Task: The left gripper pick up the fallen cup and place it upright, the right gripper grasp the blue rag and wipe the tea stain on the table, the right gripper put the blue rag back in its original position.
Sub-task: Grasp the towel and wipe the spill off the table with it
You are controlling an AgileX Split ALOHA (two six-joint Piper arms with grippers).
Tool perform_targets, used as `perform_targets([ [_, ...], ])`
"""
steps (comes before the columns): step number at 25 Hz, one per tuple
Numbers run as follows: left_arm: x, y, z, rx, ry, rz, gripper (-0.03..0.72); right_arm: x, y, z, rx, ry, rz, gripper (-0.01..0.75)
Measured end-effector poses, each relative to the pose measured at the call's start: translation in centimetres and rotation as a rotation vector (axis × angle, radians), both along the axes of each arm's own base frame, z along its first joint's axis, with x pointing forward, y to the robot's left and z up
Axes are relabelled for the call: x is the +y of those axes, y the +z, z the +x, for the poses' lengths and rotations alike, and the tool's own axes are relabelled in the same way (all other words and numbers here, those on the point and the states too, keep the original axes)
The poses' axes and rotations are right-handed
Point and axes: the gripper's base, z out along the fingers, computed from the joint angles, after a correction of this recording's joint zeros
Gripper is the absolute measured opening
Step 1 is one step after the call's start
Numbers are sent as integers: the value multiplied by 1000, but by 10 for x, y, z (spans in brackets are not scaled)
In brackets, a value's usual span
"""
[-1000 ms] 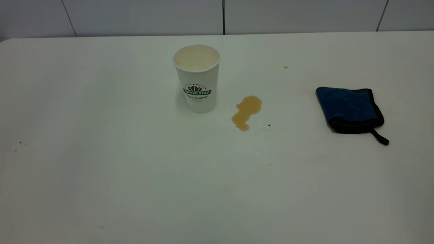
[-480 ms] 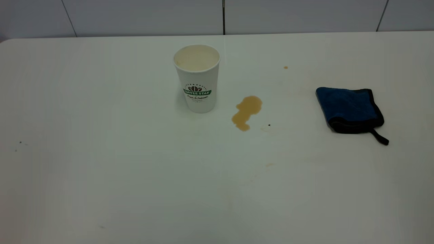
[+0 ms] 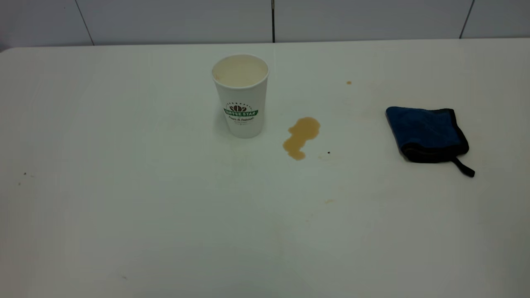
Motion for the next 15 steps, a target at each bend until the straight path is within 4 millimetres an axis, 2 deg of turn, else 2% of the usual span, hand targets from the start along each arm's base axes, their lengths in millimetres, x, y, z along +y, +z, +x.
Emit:
perform_targets([
  [10, 11, 0, -34, -226, 306, -66, 568, 0, 0, 0, 0, 0, 0, 533],
  [15, 11, -1, -39, -246, 376, -62, 568, 0, 0, 0, 0, 0, 0, 533],
])
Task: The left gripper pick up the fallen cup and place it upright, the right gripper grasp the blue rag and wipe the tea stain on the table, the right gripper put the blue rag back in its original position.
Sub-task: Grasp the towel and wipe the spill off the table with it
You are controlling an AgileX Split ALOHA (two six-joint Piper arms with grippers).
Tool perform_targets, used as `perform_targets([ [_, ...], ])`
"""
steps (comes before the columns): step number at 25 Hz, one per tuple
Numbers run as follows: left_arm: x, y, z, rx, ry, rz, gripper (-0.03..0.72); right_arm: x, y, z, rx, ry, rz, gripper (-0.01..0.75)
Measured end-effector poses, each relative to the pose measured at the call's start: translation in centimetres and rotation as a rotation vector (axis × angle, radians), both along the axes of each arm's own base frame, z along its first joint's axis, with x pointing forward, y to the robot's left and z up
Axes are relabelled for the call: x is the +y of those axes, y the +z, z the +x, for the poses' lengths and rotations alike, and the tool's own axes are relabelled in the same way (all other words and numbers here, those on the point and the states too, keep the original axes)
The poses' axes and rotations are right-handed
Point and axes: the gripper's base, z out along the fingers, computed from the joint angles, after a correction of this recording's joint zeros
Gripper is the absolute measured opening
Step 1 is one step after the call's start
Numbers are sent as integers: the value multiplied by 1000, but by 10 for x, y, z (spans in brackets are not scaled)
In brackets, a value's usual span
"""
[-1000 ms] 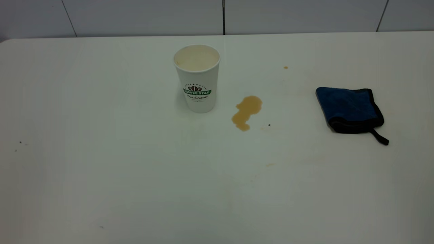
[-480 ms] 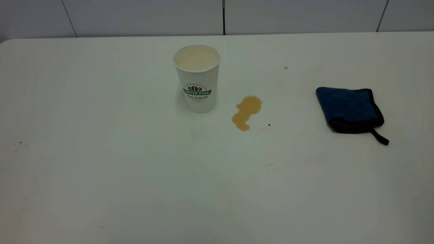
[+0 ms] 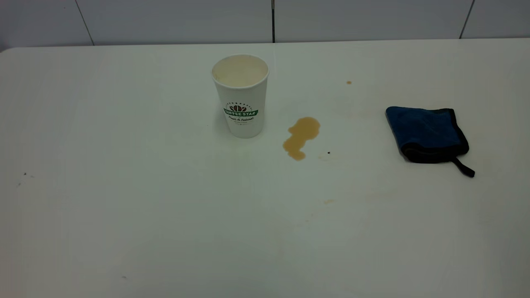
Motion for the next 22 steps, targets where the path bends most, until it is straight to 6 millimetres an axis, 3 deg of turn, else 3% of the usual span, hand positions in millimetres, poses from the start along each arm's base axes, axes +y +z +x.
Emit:
perform_targets([
  [22, 0, 0, 0, 1, 4, -1, 567, 2, 1, 0, -6, 35, -5, 533],
])
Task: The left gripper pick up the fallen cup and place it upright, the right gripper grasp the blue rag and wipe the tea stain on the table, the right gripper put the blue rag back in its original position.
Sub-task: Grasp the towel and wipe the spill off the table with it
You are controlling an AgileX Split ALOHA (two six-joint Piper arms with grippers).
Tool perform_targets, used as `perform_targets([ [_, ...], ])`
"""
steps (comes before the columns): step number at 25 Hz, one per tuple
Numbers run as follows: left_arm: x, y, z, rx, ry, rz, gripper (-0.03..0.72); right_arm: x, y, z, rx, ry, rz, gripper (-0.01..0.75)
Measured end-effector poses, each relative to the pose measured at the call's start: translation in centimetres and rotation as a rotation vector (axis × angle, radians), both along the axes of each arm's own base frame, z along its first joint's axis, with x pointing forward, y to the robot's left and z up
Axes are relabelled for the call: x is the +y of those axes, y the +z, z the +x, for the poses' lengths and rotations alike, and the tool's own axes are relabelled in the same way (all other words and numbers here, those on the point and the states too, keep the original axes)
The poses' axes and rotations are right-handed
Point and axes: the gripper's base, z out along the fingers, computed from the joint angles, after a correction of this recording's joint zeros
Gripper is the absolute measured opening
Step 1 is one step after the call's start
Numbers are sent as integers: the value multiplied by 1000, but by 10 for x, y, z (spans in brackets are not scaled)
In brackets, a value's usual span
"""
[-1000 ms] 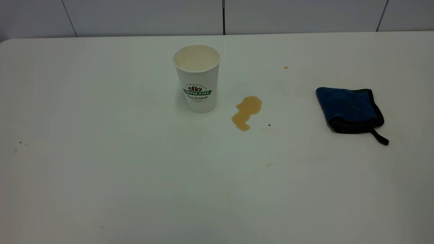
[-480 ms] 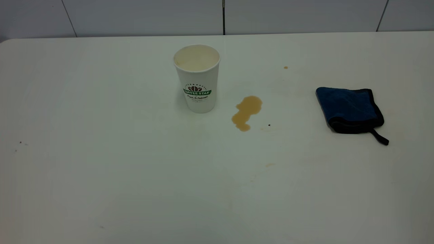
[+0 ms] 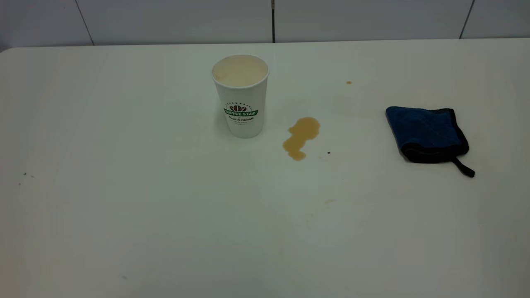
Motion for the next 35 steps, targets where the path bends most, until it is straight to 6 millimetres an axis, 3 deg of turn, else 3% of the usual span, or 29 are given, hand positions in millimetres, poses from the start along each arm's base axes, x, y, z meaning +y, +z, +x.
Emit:
perform_targets([
  [3, 0, 0, 0, 0, 0, 0, 567, 5, 8, 10, -8, 35, 37, 557],
  [5, 0, 0, 0, 0, 0, 0, 566, 8, 14, 29, 6, 46, 53, 586],
  [10, 0, 0, 0, 0, 0, 0, 566, 12, 18, 92, 62, 69, 17, 615],
  [14, 0, 0, 0, 0, 0, 0, 566, 17, -1, 147, 152, 110, 4, 610],
  [22, 0, 0, 0, 0, 1, -1, 566, 24, -78, 240, 331, 116, -10, 591],
  [30, 0, 0, 0, 0, 1, -1, 566, 44, -147, 336, 477, 193, -75, 590],
  [35, 0, 0, 0, 0, 1, -1, 566, 47, -193, 380, 510, 227, -125, 590],
])
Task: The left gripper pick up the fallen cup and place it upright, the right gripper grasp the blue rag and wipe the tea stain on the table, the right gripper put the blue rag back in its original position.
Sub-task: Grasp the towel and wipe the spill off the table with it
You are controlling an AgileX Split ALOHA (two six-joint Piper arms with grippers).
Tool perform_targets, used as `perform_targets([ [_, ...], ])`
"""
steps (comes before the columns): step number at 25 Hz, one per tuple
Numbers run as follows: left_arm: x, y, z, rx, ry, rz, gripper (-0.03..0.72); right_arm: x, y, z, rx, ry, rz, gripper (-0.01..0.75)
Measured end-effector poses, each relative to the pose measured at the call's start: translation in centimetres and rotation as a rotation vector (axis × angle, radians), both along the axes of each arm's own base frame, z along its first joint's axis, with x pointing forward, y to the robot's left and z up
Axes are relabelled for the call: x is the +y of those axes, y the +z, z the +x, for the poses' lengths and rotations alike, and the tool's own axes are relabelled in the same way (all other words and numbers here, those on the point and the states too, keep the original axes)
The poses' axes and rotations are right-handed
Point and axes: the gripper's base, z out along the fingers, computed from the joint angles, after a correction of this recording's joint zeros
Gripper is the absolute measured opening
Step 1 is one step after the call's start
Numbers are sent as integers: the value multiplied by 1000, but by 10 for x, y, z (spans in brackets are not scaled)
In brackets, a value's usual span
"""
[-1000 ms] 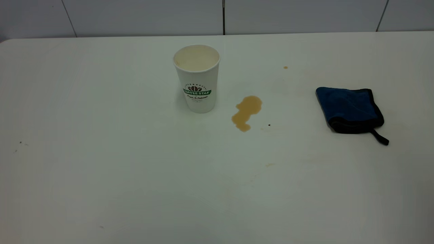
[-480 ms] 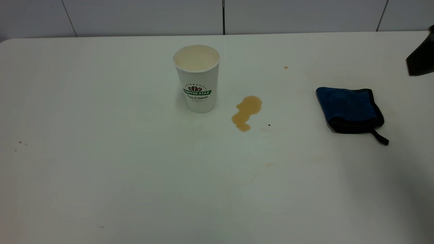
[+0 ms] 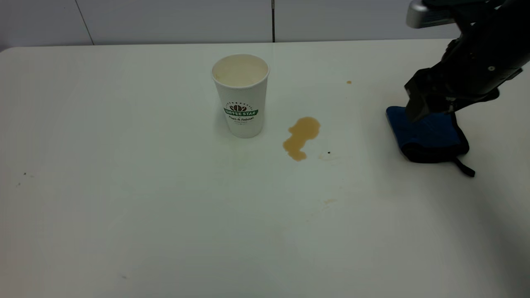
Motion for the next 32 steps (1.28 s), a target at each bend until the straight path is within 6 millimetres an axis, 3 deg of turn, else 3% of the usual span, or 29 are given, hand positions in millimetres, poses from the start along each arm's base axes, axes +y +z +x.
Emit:
perform_targets([
  [4, 0, 0, 0, 0, 0, 0, 566, -8, -29, 33, -12, -7, -22, 590],
  [8, 0, 0, 0, 0, 0, 0, 566, -19, -53, 50, -7, -5, -42, 590],
  [19, 0, 0, 0, 0, 0, 0, 566, -34, -83, 54, -27, 39, -143, 574],
  [22, 0, 0, 0, 0, 0, 0, 566, -31, -84, 53, -16, 51, -138, 426],
  [25, 0, 0, 0, 0, 0, 0, 566, -19, -84, 53, -10, 85, -132, 122],
  [26, 0, 0, 0, 0, 0, 0, 566, -15, -82, 54, -15, 97, -131, 80],
  [29, 0, 0, 0, 0, 0, 0, 566, 4, -79, 62, -34, 143, -122, 48],
  [32, 0, 0, 0, 0, 0, 0, 566, 35, -72, 73, -78, 209, -110, 47],
])
